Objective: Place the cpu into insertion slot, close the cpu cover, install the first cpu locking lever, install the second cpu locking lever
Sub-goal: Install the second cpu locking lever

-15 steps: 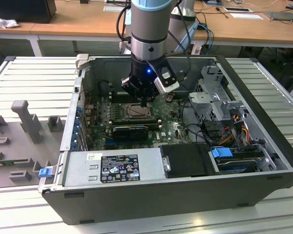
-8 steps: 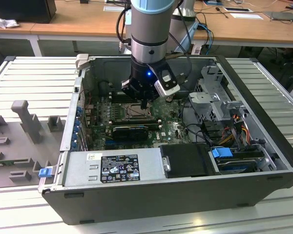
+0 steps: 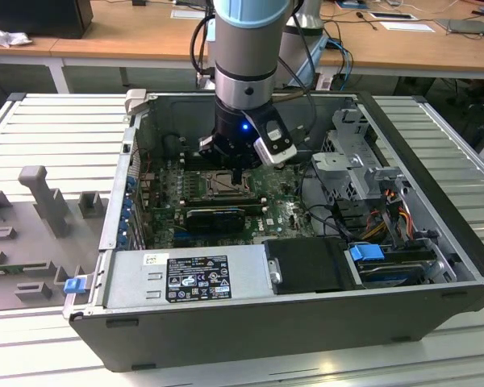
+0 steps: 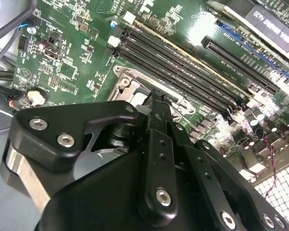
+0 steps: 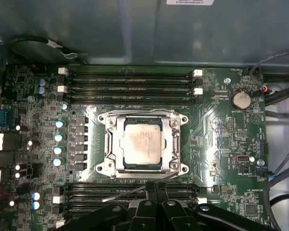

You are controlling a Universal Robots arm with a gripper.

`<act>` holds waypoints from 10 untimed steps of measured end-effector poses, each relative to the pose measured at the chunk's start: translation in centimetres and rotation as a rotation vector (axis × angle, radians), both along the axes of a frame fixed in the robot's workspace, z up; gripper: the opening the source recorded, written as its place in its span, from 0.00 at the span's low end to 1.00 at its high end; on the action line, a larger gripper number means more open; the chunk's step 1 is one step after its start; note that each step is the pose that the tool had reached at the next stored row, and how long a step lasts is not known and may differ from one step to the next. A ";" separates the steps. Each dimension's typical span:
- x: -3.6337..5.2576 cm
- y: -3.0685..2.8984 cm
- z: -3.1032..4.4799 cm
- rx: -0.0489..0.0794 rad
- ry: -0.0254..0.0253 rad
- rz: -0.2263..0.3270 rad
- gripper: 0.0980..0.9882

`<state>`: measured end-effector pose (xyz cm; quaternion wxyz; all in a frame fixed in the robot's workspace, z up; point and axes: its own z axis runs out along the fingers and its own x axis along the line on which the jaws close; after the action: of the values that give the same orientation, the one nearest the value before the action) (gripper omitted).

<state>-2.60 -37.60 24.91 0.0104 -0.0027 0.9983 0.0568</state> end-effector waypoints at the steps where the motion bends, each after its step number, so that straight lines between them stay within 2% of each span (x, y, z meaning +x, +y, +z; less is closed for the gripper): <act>1: 0.00 -0.01 -0.02 0.000 0.0000 0.000 0.01; 10: -0.25 -0.38 -0.27 0.002 0.0001 0.000 0.01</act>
<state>-2.85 -37.97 24.64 0.0104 -0.0027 0.9983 0.0577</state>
